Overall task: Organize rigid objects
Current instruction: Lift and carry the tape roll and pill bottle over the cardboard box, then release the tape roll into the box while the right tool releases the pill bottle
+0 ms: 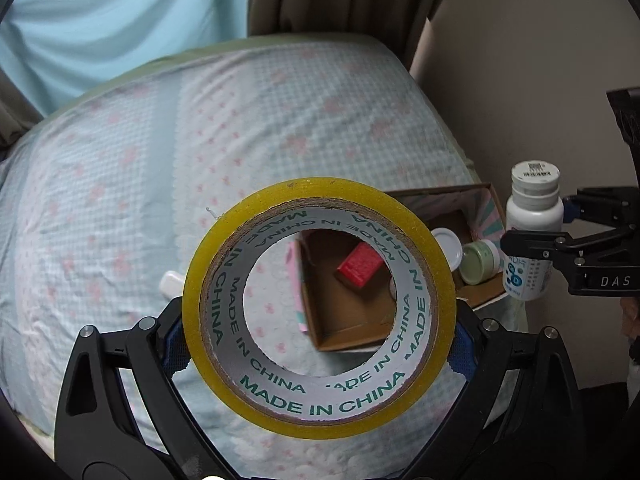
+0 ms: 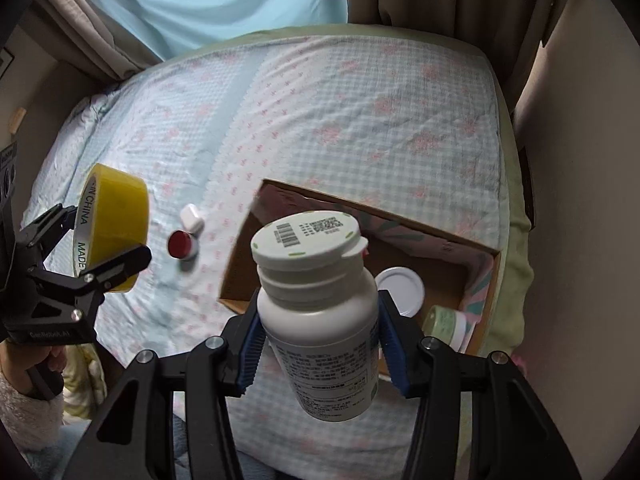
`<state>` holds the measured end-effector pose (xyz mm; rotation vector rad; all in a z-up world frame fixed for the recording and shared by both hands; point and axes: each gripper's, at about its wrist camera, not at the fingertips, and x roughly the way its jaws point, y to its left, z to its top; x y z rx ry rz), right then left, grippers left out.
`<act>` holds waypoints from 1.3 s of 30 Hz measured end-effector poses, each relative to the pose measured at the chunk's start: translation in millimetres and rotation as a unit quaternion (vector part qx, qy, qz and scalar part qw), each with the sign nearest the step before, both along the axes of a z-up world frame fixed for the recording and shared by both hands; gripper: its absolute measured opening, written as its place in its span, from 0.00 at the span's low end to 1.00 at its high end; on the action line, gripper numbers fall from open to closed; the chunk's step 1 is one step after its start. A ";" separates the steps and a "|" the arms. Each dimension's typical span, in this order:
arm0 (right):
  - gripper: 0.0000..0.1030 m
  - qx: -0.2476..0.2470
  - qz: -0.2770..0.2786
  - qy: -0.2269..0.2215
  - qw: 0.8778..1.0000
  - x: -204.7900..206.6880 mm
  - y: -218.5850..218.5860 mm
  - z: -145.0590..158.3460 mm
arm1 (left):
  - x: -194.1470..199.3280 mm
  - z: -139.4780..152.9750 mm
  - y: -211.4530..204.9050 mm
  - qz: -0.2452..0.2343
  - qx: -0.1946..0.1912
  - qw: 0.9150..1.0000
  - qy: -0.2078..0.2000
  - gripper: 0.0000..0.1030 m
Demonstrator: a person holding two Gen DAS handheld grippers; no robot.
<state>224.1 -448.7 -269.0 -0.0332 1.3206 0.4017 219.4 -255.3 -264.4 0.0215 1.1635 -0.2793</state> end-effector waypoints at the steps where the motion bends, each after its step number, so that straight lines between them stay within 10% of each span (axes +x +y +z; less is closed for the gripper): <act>1: 0.47 -0.001 0.006 0.001 1.000 3.0 -2.5 -6.5 | 4.1 -8.4 -6.9 -0.003 0.002 1.000 0.006 0.93; 15: 0.47 -0.056 0.138 -0.014 0.989 -6.1 -6.9 -100.8 | 40.3 -141.0 -76.8 -0.061 0.054 0.990 0.113 0.93; 26: 0.48 -0.058 0.153 -0.009 0.986 -6.4 -9.3 -111.6 | 38.4 -161.3 -84.7 -0.096 0.054 0.986 0.127 0.94; 29: 1.00 -0.030 0.130 -0.018 0.991 -3.8 -17.0 -105.3 | 34.9 -149.8 -78.5 -0.098 0.045 0.987 0.120 1.00; 39: 1.00 0.024 0.055 -0.035 0.998 -10.7 -35.6 -90.3 | 25.2 -129.0 -56.5 -0.085 0.063 0.988 0.109 1.00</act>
